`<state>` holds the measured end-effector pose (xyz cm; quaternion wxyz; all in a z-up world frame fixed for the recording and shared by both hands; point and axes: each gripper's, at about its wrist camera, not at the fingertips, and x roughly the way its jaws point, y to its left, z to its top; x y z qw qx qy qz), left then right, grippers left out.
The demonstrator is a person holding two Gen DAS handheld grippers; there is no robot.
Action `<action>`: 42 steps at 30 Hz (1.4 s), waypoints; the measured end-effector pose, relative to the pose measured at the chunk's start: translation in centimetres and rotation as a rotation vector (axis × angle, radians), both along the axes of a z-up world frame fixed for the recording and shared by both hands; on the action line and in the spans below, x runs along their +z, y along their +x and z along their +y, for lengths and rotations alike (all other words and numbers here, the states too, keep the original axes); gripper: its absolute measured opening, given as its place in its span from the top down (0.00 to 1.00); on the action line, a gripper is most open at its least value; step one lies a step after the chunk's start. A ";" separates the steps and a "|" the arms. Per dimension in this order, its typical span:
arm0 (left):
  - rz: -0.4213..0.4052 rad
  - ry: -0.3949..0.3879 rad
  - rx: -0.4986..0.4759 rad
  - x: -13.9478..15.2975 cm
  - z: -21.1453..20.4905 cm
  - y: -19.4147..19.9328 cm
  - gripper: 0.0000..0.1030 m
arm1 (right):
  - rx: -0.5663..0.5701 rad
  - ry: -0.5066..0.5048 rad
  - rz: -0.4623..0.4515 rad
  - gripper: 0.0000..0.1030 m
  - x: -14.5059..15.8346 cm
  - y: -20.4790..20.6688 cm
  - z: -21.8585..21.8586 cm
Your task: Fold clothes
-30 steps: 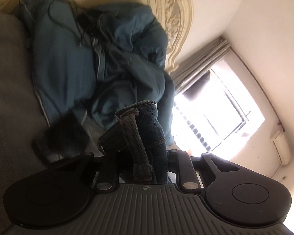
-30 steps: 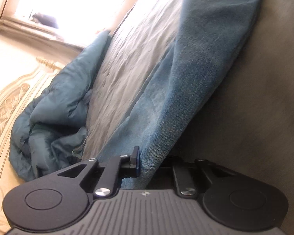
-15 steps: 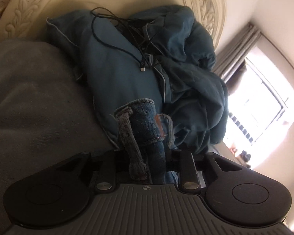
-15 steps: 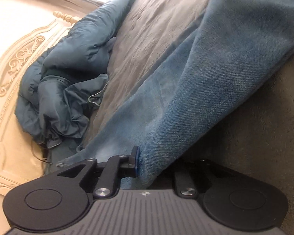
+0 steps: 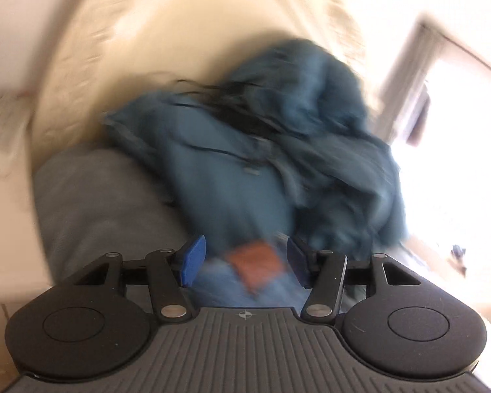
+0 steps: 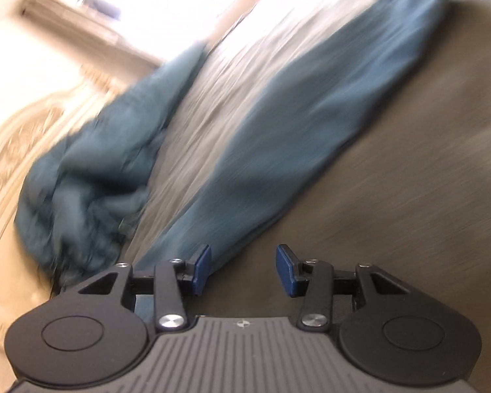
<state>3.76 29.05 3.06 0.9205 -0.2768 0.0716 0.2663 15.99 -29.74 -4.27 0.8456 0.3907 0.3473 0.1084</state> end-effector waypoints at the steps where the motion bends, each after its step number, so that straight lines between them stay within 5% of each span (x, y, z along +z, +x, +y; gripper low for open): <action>1: 0.011 0.020 -0.056 0.4 -1.8 0.9 0.44 | -0.041 -0.006 -0.010 0.54 0.1 -0.3 -1.5; 8: 0.128 0.108 -0.531 -0.1 -16.3 9.1 0.42 | -0.285 -0.194 -0.107 0.56 2.0 -0.4 -10.7; 15: 0.252 0.240 -0.747 -3.5 -27.6 13.0 0.42 | -0.346 -0.276 -0.125 0.56 1.5 5.4 -17.1; 18: 0.301 0.287 -0.775 -4.8 -29.8 13.4 0.42 | -0.342 -0.305 -0.112 0.56 0.8 7.8 -17.9; 22: 0.337 0.291 -0.775 -5.9 -29.8 14.1 0.42 | -0.286 -0.354 -0.107 0.76 0.3 8.8 -17.3; 25: 0.336 0.280 -0.773 -6.0 -29.6 14.2 0.42 | -0.269 -0.435 -0.168 0.86 1.4 8.1 -15.9; 29: 0.340 0.288 -0.769 -6.0 -29.7 14.4 0.41 | -0.230 -0.496 -0.292 0.87 4.1 7.1 -14.2; 34: 0.337 0.283 -0.768 -6.3 -29.6 14.6 0.40 | -0.087 -0.433 -0.455 0.87 8.3 5.1 -11.0; 42: 0.322 0.226 -0.768 -5.9 -28.7 14.9 0.40 | 0.163 -0.250 -0.623 0.87 12.0 -6.1 -8.6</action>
